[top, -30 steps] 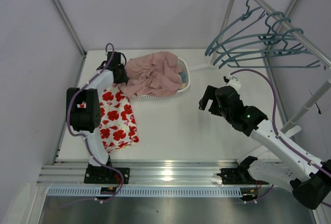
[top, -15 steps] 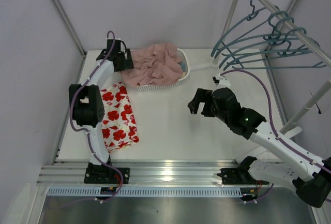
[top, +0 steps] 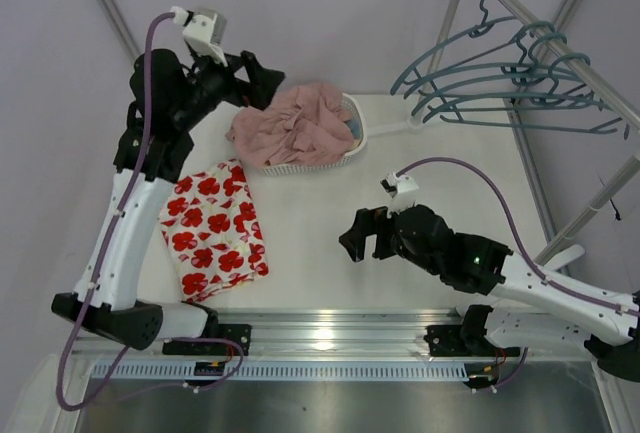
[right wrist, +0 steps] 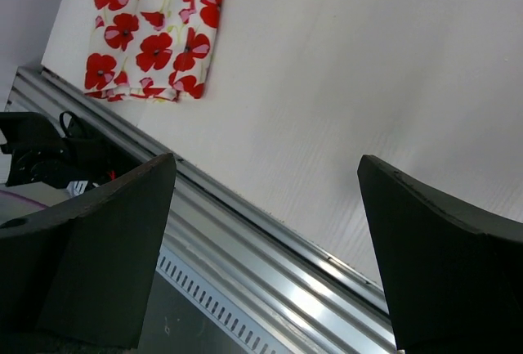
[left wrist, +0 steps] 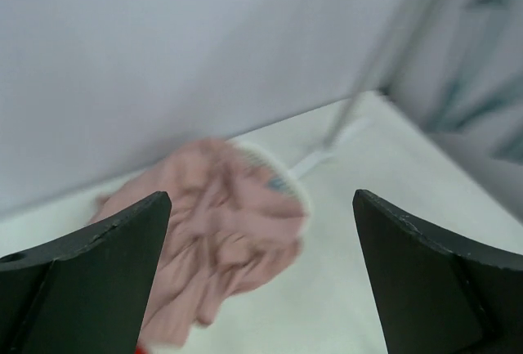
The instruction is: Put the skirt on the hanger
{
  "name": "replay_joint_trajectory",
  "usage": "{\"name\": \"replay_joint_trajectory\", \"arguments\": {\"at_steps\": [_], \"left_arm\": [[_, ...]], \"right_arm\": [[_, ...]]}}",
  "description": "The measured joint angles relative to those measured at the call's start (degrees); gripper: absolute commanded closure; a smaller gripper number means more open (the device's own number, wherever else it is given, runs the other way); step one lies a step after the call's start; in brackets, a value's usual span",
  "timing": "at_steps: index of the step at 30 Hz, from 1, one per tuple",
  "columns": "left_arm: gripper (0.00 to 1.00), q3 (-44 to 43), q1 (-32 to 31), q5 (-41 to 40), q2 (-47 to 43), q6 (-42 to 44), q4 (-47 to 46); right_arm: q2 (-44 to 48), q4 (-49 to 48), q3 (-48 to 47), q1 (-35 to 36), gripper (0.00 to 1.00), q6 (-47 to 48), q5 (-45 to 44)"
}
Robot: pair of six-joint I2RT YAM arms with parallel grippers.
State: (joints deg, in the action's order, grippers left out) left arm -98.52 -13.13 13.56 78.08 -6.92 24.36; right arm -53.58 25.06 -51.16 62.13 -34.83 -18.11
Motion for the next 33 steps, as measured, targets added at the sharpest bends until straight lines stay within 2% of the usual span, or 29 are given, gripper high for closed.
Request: {"name": "replay_joint_trajectory", "arguments": {"at_steps": [3, 5, 10, 14, 18, 24, 30, 33], "left_arm": [[0.01, -0.5, -7.6, 6.5, -2.4, 0.8, -4.0], [0.03, -2.7, -10.4, 10.3, -1.0, 0.6, -5.8], [0.06, -14.1, -14.1, 15.1, 10.5, -0.7, -7.1], [0.04, -15.4, -18.9, 15.2, 16.3, -0.6, -5.8], [0.03, -15.4, -24.2, 12.2, 18.0, -0.3, -3.8], [0.01, -13.8, -25.0, 2.5, 17.5, -0.3, -4.1], [0.01, -12.8, -23.8, -10.5, 17.5, -0.7, 0.4], [0.01, -10.3, -23.1, -13.6, 16.6, -0.7, 1.1]], "right_arm": [[2.1, -0.3, 0.0, 3.2, 0.01, 0.4, -0.9], [4.2, -0.6, 0.0, 5.0, 0.01, 0.9, -1.4], [7.3, 2.4, -1.2, 7.1, 0.01, 1.0, -5.2], [8.2, 7.1, -3.6, 7.5, 0.02, 1.5, -8.1], [8.2, 13.3, -12.7, 7.6, 0.03, 2.3, -10.6], [6.0, 9.9, -30.3, 7.7, 0.01, 7.1, -18.4], [-8.2, 15.5, -52.0, 7.7, 0.01, 8.4, -38.2], [-12.8, 18.9, -56.0, 5.3, 0.01, 8.5, -46.2]]}}
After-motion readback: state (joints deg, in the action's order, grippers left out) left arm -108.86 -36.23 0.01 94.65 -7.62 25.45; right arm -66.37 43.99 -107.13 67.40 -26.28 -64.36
